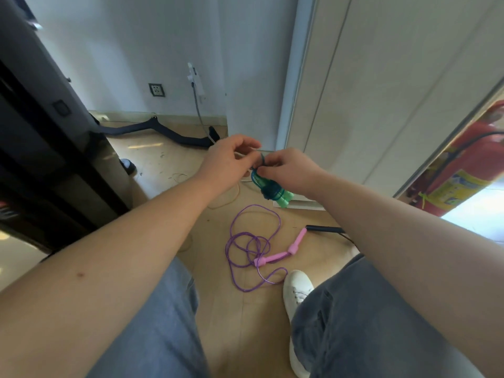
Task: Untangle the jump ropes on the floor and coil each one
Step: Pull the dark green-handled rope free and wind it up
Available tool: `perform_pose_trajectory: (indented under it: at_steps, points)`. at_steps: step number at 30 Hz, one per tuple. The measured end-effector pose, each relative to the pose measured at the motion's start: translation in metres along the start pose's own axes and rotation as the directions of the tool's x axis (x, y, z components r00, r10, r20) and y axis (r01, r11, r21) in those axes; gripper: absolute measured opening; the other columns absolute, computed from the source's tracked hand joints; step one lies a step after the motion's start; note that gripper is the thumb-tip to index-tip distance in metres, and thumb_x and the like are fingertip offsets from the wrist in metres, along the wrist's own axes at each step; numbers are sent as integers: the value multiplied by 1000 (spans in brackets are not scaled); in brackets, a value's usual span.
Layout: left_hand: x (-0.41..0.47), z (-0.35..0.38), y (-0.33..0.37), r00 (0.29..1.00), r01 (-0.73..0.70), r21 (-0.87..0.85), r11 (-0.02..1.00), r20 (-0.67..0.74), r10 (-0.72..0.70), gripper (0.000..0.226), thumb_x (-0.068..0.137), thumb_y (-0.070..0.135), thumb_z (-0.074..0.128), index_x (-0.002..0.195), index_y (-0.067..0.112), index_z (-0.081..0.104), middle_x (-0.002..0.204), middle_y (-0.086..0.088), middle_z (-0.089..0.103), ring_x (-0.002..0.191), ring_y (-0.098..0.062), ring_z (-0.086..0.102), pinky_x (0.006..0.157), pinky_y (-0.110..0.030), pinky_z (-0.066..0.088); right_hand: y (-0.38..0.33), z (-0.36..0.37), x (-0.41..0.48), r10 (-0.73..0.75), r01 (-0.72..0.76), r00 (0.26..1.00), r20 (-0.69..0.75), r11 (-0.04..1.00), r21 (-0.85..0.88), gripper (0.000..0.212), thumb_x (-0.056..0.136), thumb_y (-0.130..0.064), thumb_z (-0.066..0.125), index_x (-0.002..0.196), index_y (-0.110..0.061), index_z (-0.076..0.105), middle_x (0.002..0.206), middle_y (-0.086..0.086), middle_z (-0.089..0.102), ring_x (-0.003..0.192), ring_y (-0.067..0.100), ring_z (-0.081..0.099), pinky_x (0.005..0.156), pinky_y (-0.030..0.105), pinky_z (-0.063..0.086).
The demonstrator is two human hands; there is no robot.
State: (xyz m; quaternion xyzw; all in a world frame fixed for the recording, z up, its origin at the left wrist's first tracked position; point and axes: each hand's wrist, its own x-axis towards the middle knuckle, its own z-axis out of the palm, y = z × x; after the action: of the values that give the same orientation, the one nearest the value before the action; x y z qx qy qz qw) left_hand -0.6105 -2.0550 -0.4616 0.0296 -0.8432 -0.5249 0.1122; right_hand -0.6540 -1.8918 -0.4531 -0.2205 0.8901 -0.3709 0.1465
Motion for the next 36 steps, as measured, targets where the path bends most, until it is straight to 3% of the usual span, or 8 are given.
perform_pose_trajectory:
  at_steps: [5, 10, 15, 19, 23, 27, 30, 36]
  points:
    - [-12, -5, 6, 995, 61, -25, 998, 84, -59, 23, 94, 16, 67, 117, 16, 69, 106, 1, 71, 96, -16, 70, 78, -31, 62, -6, -2, -8, -4, 13, 996, -84, 995, 103, 11, 89, -34, 72, 85, -25, 77, 83, 2, 74, 79, 17, 67, 71, 34, 55]
    - [-31, -9, 14, 992, 113, -124, 986, 69, -105, 21, 93, 12, 69, 114, 11, 70, 104, -6, 73, 98, -19, 72, 78, -25, 61, -9, 0, -15, -5, 38, 987, -158, 977, 209, 9, 84, -31, 79, 86, -28, 71, 85, -7, 75, 83, 10, 71, 74, 27, 58]
    - [-38, -11, 21, 993, 113, -63, 992, 49, -110, 20, 96, 16, 67, 115, 15, 71, 103, -3, 73, 95, -15, 72, 66, -17, 58, -15, -7, -19, -5, 36, 988, -155, 980, 198, 6, 88, -30, 73, 91, -24, 73, 85, -4, 74, 80, 12, 69, 66, 25, 53]
    - [-19, -11, 17, 989, 144, -46, 988, 27, -143, 20, 96, 16, 64, 115, 14, 71, 102, -5, 74, 95, -17, 72, 68, -22, 60, -15, -11, -3, 16, 8, 990, -141, 985, 170, 6, 90, -30, 70, 93, -24, 71, 87, -3, 71, 79, 14, 67, 66, 30, 57]
    - [8, -11, -4, 989, 147, 0, 989, -16, -147, 20, 96, 20, 66, 113, 15, 73, 102, -3, 73, 91, -15, 70, 60, -18, 57, -6, -5, 33, 17, 0, 992, -129, 991, 134, 5, 88, -30, 71, 87, -25, 71, 88, -1, 72, 84, 18, 70, 76, 42, 63]
    - [48, -16, -41, 986, 168, 31, 985, -26, -167, 17, 95, 21, 67, 109, 22, 75, 95, 12, 73, 79, 10, 63, 69, -8, 49, 15, 11, 90, 0, 6, 996, -85, 997, 77, 6, 89, -33, 71, 88, -27, 70, 89, -3, 72, 87, 17, 69, 82, 44, 61]
    - [86, -21, -75, 978, 210, 57, 976, -17, -209, 19, 95, 24, 66, 110, 28, 76, 98, 14, 74, 90, 4, 65, 83, -22, 53, 30, 28, 145, 3, 3, 999, -55, 995, 97, 10, 87, -35, 71, 90, -25, 73, 90, -3, 74, 88, 17, 70, 82, 45, 60]
    - [166, -33, -128, 911, 411, -23, 911, -18, -411, 16, 99, 19, 60, 102, 31, 70, 93, 8, 71, 74, -6, 61, 73, -31, 58, 48, 62, 252, -11, 11, 1000, 0, 992, 128, 13, 91, -34, 67, 92, -23, 74, 87, -3, 74, 85, 17, 71, 83, 46, 59]
